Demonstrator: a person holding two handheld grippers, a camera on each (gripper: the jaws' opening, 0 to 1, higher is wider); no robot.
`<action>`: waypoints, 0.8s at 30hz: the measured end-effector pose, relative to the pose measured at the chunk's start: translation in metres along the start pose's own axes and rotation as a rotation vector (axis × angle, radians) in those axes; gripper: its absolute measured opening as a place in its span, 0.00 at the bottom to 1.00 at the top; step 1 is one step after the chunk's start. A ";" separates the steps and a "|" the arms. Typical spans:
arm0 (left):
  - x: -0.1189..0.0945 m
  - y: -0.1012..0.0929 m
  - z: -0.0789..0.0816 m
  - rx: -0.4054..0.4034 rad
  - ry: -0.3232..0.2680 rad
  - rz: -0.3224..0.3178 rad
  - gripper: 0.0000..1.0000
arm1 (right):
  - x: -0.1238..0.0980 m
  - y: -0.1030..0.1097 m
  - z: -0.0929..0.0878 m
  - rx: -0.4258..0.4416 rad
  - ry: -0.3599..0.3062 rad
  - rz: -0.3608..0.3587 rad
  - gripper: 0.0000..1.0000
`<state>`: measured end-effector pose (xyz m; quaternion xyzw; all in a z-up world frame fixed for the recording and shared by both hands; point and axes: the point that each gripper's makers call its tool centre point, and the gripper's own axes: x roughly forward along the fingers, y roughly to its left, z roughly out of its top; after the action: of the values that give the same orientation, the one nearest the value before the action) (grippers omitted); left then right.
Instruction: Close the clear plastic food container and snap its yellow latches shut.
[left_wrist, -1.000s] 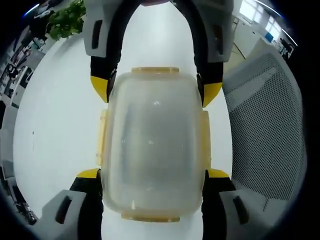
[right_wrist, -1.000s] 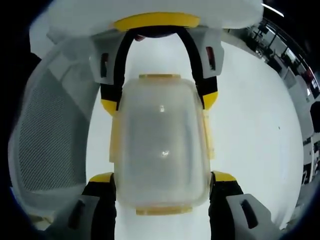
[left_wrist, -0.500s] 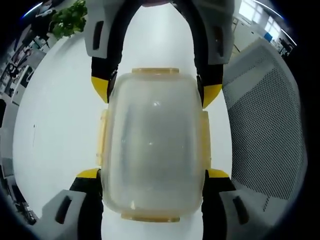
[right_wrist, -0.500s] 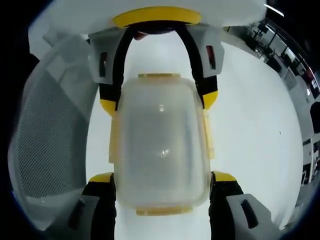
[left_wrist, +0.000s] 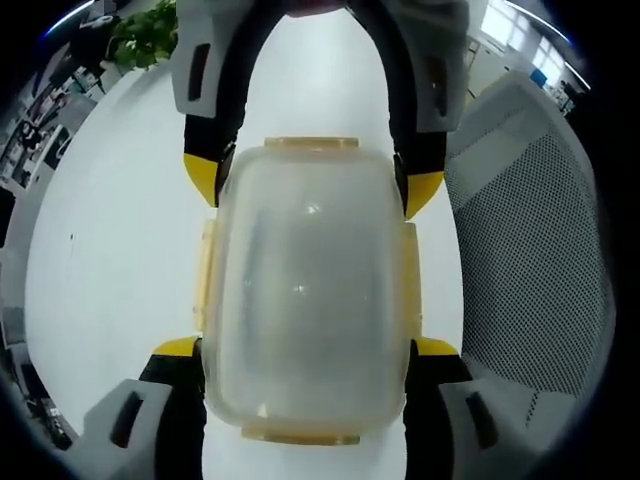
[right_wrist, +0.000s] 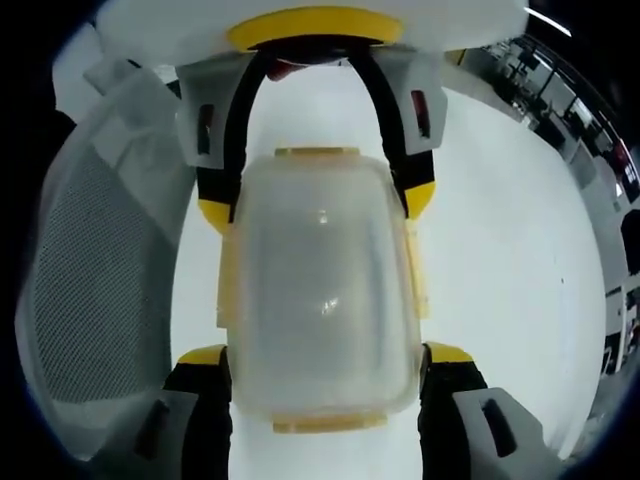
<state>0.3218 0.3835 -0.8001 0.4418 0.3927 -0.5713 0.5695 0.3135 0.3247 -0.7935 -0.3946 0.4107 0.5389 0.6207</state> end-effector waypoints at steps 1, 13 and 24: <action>0.000 0.000 -0.001 0.000 0.002 0.000 0.82 | 0.000 0.000 0.002 -0.001 -0.001 0.000 0.77; -0.002 0.001 -0.005 -0.006 -0.025 0.003 0.82 | 0.002 -0.001 0.006 -0.001 -0.021 -0.005 0.77; -0.002 0.003 -0.006 0.005 -0.019 -0.001 0.82 | 0.002 -0.003 0.007 0.008 -0.018 -0.011 0.77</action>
<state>0.3255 0.3897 -0.8000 0.4375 0.3860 -0.5767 0.5719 0.3169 0.3313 -0.7929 -0.3894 0.4050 0.5375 0.6289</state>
